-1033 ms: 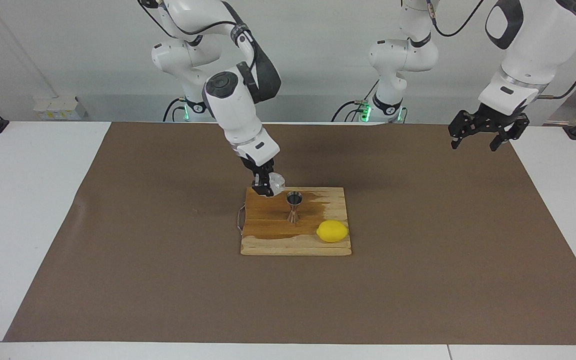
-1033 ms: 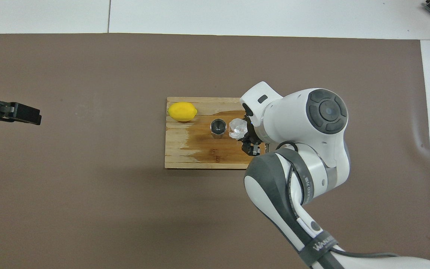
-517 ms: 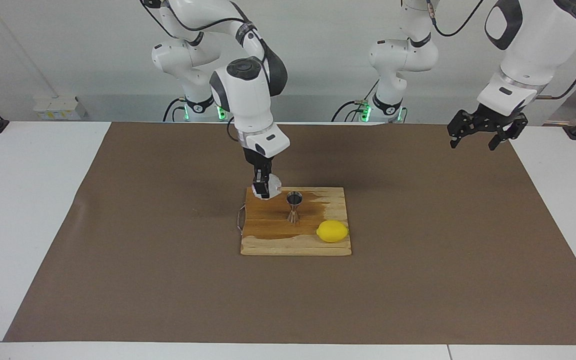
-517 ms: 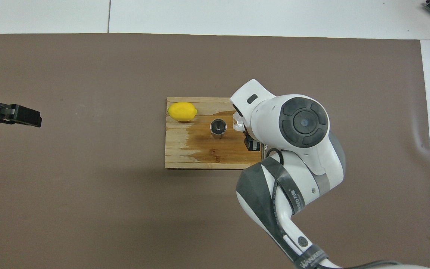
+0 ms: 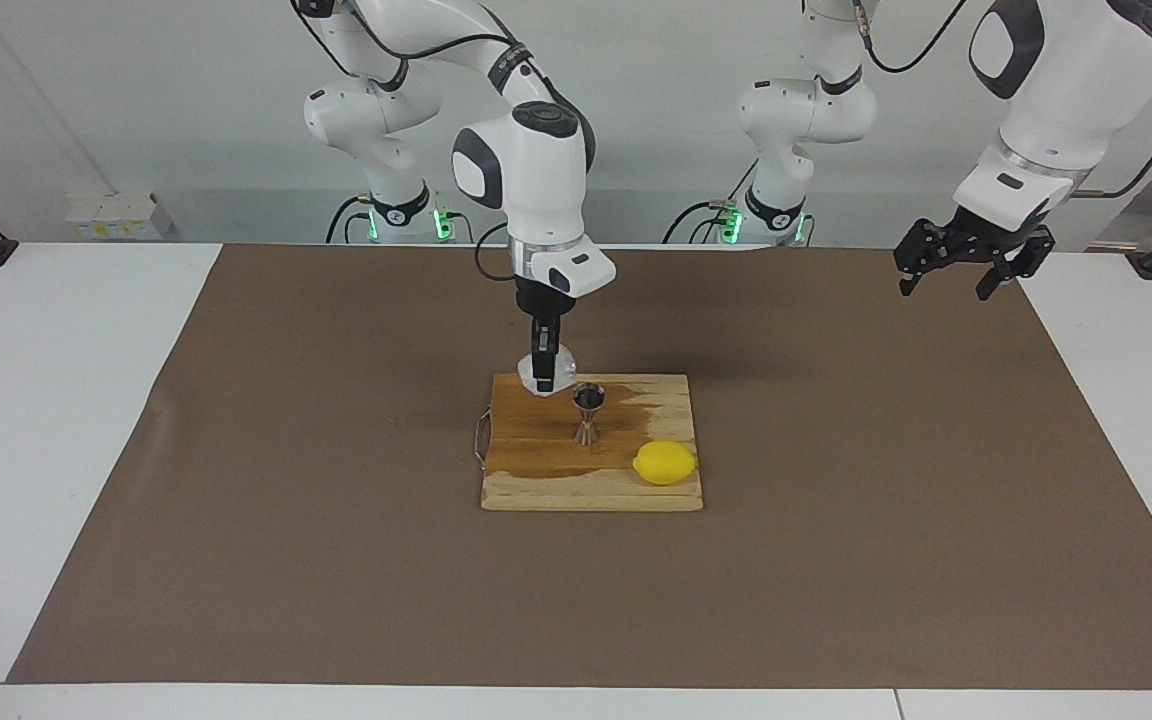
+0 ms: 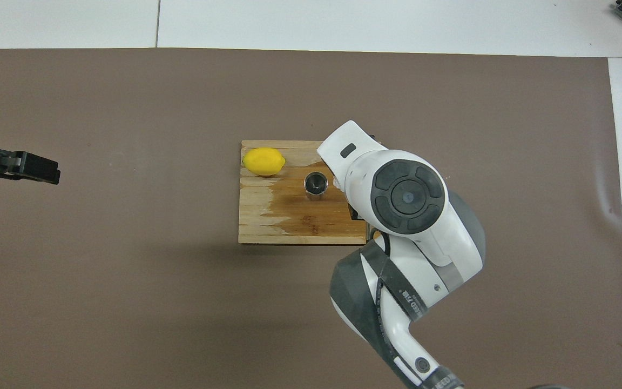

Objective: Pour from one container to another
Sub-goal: 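Tilt the white cup over the metal cup with the right gripper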

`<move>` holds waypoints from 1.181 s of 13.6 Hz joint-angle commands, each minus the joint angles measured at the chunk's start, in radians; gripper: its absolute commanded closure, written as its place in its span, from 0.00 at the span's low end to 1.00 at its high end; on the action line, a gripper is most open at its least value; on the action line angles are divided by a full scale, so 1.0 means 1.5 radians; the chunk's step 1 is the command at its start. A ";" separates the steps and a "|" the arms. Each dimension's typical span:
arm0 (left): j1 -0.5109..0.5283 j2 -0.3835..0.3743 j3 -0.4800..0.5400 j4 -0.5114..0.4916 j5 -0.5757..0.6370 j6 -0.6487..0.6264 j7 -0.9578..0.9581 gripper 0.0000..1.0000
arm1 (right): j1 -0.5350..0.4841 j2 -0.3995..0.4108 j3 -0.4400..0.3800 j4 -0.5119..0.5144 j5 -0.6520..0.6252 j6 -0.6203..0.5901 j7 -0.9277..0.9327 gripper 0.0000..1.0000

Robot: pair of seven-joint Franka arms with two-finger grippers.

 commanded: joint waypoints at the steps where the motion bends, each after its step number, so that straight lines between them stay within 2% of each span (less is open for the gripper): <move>1: 0.005 -0.018 -0.002 -0.018 0.003 -0.002 0.003 0.00 | 0.014 0.006 0.001 0.001 -0.041 -0.001 0.028 1.00; 14: 0.005 -0.018 -0.002 -0.018 0.003 -0.002 0.003 0.00 | 0.010 0.017 0.001 0.009 -0.050 0.015 0.047 1.00; 16: 0.005 -0.018 -0.002 -0.018 0.003 -0.002 0.003 0.00 | 0.008 0.021 0.002 0.008 -0.044 0.050 0.051 1.00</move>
